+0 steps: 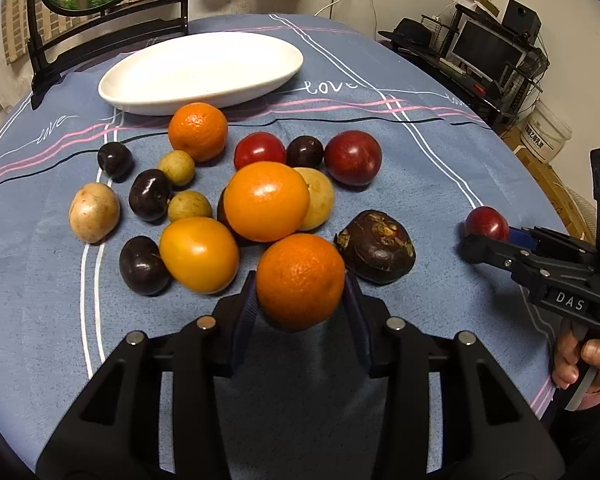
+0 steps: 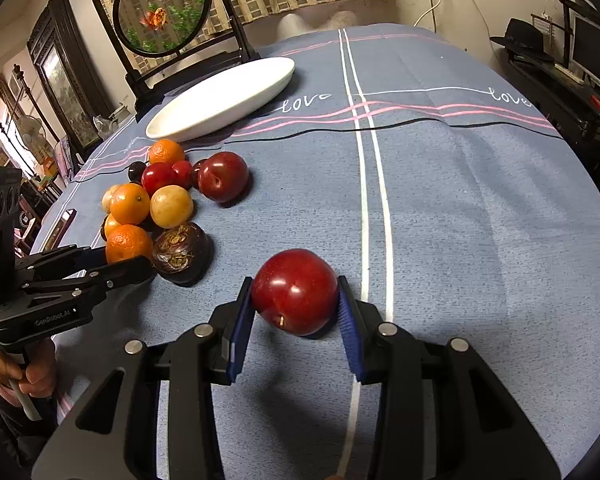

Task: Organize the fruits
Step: 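Carry the orange and red plum onto the white plate and release both, then grasp the pale round fruit with the left tool while the right tool grasps another red plum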

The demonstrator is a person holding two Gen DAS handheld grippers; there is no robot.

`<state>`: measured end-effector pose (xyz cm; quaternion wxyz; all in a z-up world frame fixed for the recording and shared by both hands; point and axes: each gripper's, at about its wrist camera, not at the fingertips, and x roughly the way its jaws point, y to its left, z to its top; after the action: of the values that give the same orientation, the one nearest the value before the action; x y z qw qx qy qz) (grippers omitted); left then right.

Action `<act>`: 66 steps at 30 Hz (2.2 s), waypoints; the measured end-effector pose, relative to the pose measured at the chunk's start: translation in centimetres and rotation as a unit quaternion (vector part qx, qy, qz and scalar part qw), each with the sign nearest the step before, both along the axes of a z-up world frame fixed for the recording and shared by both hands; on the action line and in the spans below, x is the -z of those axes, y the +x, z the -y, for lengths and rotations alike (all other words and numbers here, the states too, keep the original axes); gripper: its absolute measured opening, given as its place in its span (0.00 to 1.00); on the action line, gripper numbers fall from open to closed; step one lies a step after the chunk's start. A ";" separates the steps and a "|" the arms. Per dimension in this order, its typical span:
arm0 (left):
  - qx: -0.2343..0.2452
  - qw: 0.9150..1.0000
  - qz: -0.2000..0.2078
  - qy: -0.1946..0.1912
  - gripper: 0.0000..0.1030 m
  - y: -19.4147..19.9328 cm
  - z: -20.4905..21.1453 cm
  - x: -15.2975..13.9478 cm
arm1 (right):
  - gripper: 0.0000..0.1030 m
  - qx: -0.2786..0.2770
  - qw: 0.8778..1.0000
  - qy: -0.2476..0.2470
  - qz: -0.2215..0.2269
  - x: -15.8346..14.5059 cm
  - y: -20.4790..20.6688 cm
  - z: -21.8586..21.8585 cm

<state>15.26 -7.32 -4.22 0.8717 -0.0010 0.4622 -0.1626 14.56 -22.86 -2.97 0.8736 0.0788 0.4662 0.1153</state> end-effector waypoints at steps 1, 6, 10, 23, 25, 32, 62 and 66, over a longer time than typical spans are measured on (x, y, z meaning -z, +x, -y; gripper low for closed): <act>0.001 1.000 -0.002 -0.003 0.41 0.0 -0.2 0.0 | 0.39 0.000 1.000 -0.001 0.000 0.0 0.0 0.0; 0.020 0.999 0.006 -0.030 0.40 -0.6 -1.4 -1.0 | 0.39 -0.008 1.000 0.005 -0.001 -0.2 0.3 -0.4; 0.028 0.997 0.024 -0.064 0.40 -0.3 -3.5 -3.4 | 0.39 -0.036 0.999 0.024 0.010 -1.6 2.2 -2.1; -0.096 0.994 0.036 -0.043 0.40 16.8 -10.4 -5.1 | 0.39 -0.083 0.994 -0.025 0.069 -3.6 19.1 -10.8; -0.112 0.992 0.017 -0.057 0.40 18.6 -11.2 -3.9 | 0.39 -0.088 0.994 -0.033 0.059 -2.9 20.6 -11.7; -0.117 0.992 -0.005 -0.054 0.41 20.4 -11.4 -2.6 | 0.47 -0.107 0.992 -0.056 0.040 -1.5 22.4 -13.4; -0.045 0.999 0.010 0.009 0.53 6.3 -12.6 0.2 | 0.57 -0.150 0.987 -0.050 -0.004 -0.2 10.7 -7.1; -0.046 0.999 0.000 0.009 0.46 6.5 -12.5 0.6 | 0.50 -0.149 0.988 -0.049 -0.006 -0.1 10.9 -7.1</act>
<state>21.80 5.22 -4.79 0.8784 -0.0147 0.4629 -0.1184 25.46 -15.77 -2.84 0.8463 -0.0338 0.4835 0.2211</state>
